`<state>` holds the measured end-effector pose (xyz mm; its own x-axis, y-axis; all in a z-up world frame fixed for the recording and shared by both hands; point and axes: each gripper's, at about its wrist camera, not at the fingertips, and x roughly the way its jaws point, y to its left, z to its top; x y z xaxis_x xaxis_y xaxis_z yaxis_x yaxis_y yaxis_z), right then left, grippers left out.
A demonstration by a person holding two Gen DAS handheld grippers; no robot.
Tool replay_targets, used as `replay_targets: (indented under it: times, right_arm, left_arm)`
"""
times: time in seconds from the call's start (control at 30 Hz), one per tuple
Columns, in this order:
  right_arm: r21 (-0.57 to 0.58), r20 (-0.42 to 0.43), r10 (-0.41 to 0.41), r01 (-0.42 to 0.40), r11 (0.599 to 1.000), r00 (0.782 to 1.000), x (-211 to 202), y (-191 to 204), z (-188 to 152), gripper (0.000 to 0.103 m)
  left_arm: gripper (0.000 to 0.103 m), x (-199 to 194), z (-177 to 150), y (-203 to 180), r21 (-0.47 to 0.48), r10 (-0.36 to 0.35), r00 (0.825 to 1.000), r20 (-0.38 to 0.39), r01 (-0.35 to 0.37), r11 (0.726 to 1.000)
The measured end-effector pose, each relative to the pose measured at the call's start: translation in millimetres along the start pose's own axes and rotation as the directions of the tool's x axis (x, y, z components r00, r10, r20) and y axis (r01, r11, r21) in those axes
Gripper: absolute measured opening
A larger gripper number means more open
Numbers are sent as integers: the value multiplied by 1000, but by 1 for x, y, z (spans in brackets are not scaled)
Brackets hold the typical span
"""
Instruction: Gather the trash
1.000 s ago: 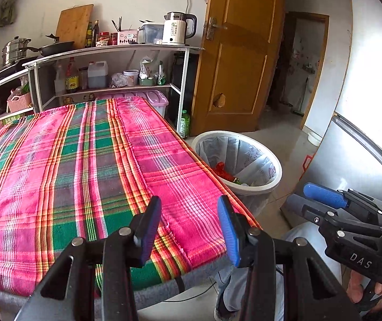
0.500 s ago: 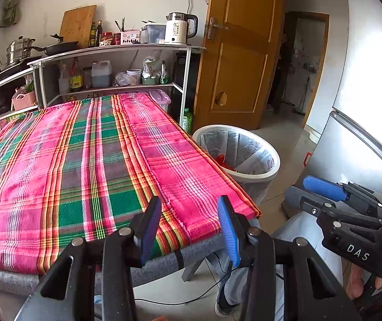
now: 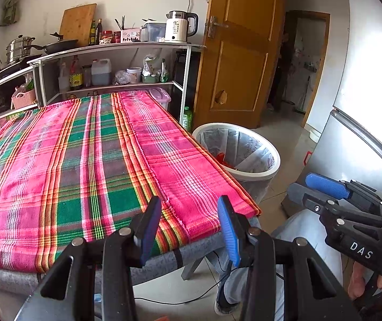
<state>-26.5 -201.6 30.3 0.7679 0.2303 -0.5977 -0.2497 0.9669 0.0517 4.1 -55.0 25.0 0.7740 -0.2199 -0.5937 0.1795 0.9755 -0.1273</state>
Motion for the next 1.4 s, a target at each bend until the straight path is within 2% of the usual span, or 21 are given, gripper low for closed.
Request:
replay_targets:
  times: [1.4]
  right_arm:
    - [-6, -9, 2, -2, 1000, 1000, 1, 2, 0, 44]
  left_arm:
    - [45, 5, -2, 1, 0, 10, 1000, -21, -10, 1000]
